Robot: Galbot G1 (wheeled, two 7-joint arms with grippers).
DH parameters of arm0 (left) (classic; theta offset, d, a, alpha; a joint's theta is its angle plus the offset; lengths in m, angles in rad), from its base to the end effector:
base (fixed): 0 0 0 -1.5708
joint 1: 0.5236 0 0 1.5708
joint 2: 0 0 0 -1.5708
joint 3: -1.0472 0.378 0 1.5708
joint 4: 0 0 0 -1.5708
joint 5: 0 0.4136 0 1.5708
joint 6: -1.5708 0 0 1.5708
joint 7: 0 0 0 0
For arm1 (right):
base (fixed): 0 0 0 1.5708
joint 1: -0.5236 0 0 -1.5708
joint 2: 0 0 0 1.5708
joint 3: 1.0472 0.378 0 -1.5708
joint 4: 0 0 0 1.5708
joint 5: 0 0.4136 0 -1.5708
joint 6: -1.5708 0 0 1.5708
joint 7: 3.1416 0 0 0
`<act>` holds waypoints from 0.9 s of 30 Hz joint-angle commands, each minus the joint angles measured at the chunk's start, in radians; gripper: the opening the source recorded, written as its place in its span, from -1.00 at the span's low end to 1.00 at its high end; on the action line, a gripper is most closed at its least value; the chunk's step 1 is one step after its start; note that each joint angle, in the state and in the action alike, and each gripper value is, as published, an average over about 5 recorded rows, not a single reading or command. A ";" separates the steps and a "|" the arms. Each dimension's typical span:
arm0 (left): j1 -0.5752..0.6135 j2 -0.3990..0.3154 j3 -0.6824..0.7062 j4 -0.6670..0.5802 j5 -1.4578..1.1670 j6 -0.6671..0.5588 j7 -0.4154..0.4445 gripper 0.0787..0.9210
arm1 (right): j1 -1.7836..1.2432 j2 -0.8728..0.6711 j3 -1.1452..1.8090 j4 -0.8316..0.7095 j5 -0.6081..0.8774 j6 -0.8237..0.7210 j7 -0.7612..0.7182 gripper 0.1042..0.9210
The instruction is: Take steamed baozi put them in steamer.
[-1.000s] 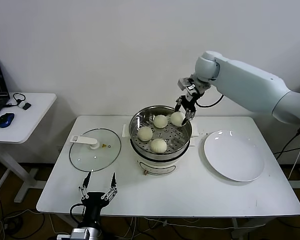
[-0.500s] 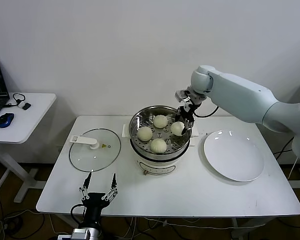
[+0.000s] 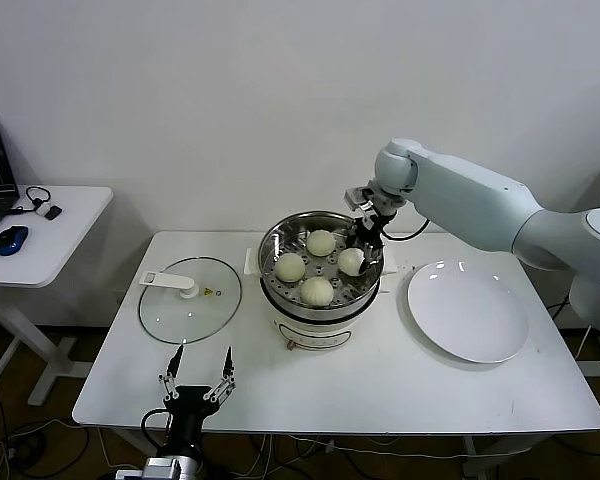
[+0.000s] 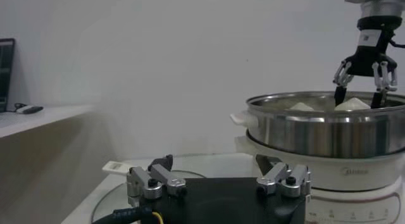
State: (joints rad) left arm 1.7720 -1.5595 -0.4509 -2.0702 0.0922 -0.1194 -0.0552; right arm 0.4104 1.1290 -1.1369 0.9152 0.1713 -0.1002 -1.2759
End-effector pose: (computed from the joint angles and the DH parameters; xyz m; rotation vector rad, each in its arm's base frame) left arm 0.1516 -0.0243 -0.3750 -0.0374 -3.0386 -0.0870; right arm 0.7014 0.0258 -0.1093 1.5488 -1.2107 1.4371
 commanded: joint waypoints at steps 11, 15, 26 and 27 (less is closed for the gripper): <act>0.003 -0.001 0.000 -0.005 0.002 -0.001 0.000 0.77 | 0.007 0.004 0.011 0.003 0.036 0.001 -0.001 0.75; 0.002 0.000 -0.001 -0.005 0.002 -0.001 0.000 0.77 | 0.036 -0.003 0.013 0.012 0.067 0.000 -0.012 0.76; 0.000 0.002 -0.002 -0.019 0.002 0.006 0.001 0.77 | 0.086 -0.108 0.091 0.078 0.152 0.037 0.043 0.76; 0.001 0.002 -0.002 -0.021 0.002 0.007 0.001 0.77 | 0.079 -0.123 0.111 0.086 0.156 0.042 0.058 0.76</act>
State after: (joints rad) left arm 1.7714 -1.5598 -0.4523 -2.0849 0.0939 -0.1162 -0.0549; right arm 0.4710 1.0909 -1.1056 0.9527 0.2653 -0.0851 -1.2751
